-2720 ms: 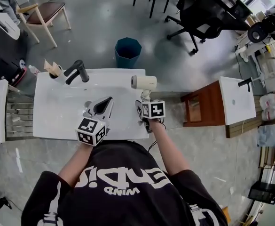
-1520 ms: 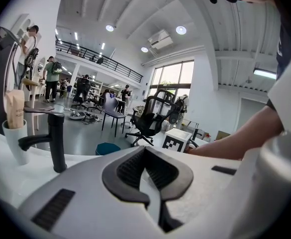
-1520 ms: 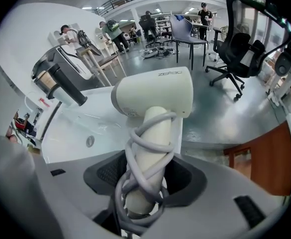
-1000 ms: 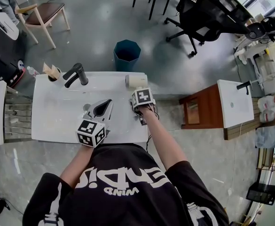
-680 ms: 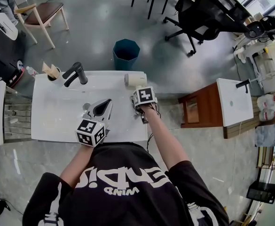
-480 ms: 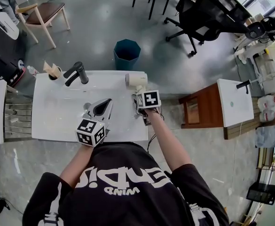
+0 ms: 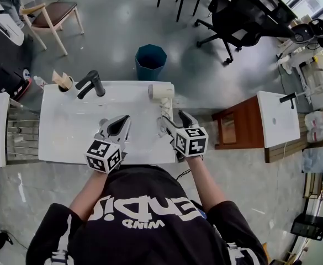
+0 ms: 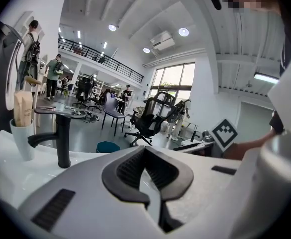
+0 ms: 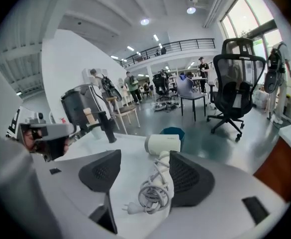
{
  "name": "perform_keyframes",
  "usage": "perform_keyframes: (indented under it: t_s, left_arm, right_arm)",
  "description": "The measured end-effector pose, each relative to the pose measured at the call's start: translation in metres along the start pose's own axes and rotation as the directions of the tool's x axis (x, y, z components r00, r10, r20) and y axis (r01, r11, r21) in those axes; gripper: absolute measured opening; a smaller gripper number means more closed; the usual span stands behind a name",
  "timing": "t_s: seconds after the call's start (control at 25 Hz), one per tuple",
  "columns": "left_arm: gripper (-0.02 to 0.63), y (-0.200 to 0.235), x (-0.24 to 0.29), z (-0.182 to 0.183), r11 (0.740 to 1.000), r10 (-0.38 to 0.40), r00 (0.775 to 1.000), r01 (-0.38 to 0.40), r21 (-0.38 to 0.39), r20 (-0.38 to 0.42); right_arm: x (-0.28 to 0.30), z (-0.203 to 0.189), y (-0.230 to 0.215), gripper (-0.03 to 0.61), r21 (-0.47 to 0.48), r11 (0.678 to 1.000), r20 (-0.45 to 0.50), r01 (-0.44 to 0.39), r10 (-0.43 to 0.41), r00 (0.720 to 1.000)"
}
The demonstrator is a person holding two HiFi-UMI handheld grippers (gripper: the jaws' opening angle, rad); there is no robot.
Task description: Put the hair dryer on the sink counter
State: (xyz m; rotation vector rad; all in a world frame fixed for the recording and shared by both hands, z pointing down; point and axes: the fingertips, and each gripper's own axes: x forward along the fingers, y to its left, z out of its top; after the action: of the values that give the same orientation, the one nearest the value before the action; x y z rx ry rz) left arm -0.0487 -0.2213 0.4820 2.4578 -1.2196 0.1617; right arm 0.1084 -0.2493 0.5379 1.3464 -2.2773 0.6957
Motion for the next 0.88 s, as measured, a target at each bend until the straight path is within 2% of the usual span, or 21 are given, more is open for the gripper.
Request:
perform_keyframes:
  t_s: [0.2, 0.32, 0.44, 0.6, 0.88]
  left_arm:
    - [0.008, -0.002, -0.008, 0.001, 1.0, 0.003, 1.0, -0.003, -0.001, 0.006]
    - [0.008, -0.004, -0.011, 0.002, 1.0, -0.001, 1.0, 0.001, 0.002, 0.009]
    - [0.008, -0.006, -0.016, 0.004, 1.0, -0.003, 1.0, 0.002, 0.014, 0.015]
    - [0.008, -0.002, -0.022, 0.002, 0.999, 0.023, 0.999, -0.024, 0.03, 0.033]
    - [0.008, 0.003, -0.029, -0.003, 0.997, 0.058, 0.996, -0.061, 0.056, 0.067]
  right_arm:
    - [-0.047, 0.024, 0.018, 0.315, -0.03, 1.0, 0.202, 0.004, 0.002, 0.979]
    - [-0.068, 0.026, 0.027, 0.275, -0.059, 0.998, 0.286, 0.018, 0.0, 0.958]
    - [-0.081, 0.02, 0.033, 0.25, -0.059, 0.998, 0.326, 0.021, -0.001, 0.945]
    - [-0.096, 0.015, 0.032, 0.138, -0.052, 0.996, 0.406, 0.07, -0.043, 0.913]
    - [-0.1, 0.006, 0.027, 0.034, -0.011, 0.994, 0.433, 0.111, -0.095, 0.896]
